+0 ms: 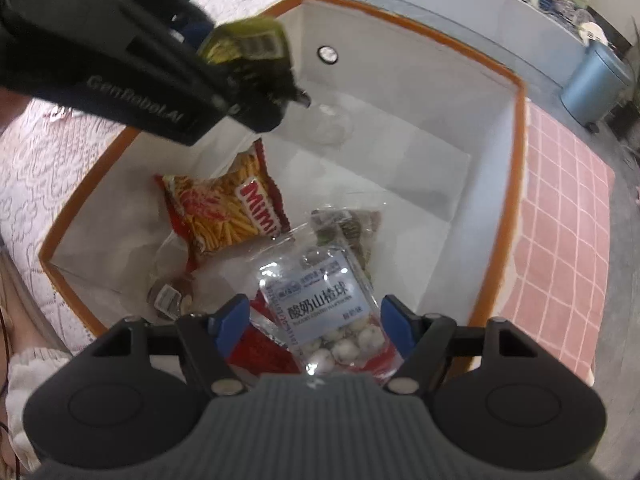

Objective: Organize snacks
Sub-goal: 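Open the left tool to drop the dark foil bag into the box, then lower the clear bag of white balls into the box and open the right tool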

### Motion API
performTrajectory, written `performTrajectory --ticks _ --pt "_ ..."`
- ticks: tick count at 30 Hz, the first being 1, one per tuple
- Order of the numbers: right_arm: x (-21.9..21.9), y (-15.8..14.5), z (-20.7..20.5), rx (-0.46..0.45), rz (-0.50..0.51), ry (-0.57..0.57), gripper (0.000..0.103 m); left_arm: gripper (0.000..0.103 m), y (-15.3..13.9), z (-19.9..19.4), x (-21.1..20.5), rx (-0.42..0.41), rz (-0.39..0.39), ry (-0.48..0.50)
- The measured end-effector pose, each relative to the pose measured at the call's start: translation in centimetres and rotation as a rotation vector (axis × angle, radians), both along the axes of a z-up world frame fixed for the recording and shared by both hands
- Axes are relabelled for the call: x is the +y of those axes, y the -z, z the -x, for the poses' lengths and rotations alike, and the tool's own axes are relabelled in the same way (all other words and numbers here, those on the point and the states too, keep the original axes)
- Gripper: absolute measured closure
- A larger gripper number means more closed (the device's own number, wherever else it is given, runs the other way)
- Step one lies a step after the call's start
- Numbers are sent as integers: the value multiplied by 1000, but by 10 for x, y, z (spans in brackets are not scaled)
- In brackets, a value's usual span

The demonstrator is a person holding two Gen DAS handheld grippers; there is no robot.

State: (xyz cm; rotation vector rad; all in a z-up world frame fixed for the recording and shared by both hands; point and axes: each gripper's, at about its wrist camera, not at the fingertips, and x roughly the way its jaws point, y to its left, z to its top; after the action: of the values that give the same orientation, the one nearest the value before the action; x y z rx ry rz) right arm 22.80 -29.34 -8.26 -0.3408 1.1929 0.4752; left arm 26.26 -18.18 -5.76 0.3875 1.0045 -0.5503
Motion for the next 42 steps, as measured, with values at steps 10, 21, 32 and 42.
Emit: performTrajectory --ticks 10,21,32,42 --pt "12 6 -10 -50 79 -47 58 59 28 -20 -26 -26 -186 54" --pt "15 12 -15 23 34 -93 33 58 35 -13 -33 -38 -198 111" --pt "27 21 -10 11 113 -96 40 50 -6 -5 8 -94 -21 -46" --pt "21 -18 -40 -127 74 80 42 50 -31 3 40 -125 67 -161"
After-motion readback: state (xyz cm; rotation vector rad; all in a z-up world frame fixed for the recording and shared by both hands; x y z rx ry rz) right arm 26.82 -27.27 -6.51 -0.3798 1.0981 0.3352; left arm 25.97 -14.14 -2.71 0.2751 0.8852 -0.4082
